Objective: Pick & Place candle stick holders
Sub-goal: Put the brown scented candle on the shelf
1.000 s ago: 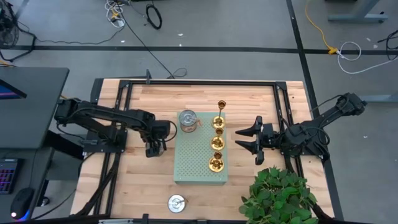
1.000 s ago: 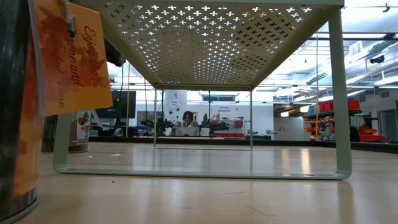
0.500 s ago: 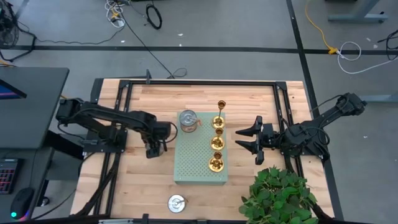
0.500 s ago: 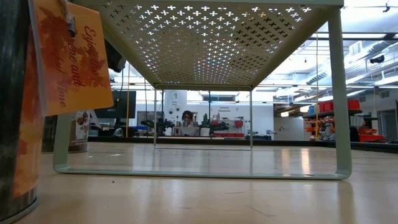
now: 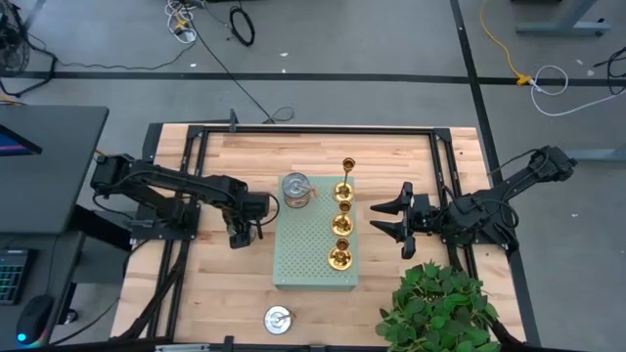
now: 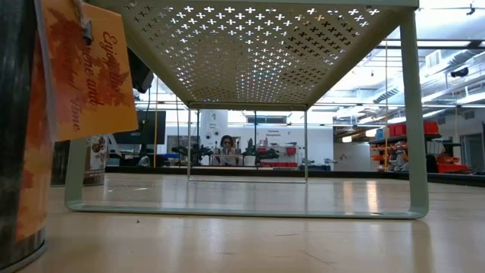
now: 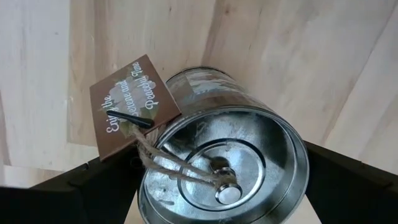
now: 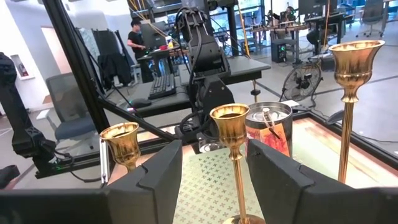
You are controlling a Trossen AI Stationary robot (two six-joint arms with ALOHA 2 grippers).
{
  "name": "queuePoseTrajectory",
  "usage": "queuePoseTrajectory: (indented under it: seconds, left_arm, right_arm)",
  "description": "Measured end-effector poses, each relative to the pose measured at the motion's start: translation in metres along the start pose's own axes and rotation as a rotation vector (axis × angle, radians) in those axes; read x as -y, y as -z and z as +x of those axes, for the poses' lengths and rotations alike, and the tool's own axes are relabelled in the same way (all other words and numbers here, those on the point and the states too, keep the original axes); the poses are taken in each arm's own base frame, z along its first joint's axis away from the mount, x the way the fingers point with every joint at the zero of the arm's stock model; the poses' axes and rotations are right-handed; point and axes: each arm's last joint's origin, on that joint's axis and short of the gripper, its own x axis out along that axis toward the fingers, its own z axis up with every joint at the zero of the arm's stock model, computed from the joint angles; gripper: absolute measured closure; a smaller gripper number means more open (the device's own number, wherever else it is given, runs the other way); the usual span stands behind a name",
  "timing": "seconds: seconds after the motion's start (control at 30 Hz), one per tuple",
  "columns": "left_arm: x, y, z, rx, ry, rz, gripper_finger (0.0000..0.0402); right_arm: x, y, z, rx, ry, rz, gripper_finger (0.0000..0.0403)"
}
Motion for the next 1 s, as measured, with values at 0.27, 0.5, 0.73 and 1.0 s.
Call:
queuePoseTrajectory:
  seconds: [0.27,0.5,0.73,1.0]
  left_arm:
    - [0.0006,0.0001,-0.0001,-0.004,0.02,0.001,0.0002]
    - [0.0011,-0.0011,-0.0002,0.008,0.027,-0.06,0.0002]
    - [0.0014,-0.0033,-0.0004,0.03,0.029,-0.182,0.0002]
    - [0.0004,-0.005,-0.0006,0.062,-0.014,-0.179,0.0003]
  right_arm:
    - [0.0,0.0,0.0,0.0,0.0,0.0,0.0218]
    - [0.0,0.0,0.0,0.0,0.0,0.0,0.0218]
    - [0.0001,0.0,0.0,0.0,0.0,0.0,0.0218]
    - [0.0,0.0,0.0,0.0,0.0,0.0,0.0218]
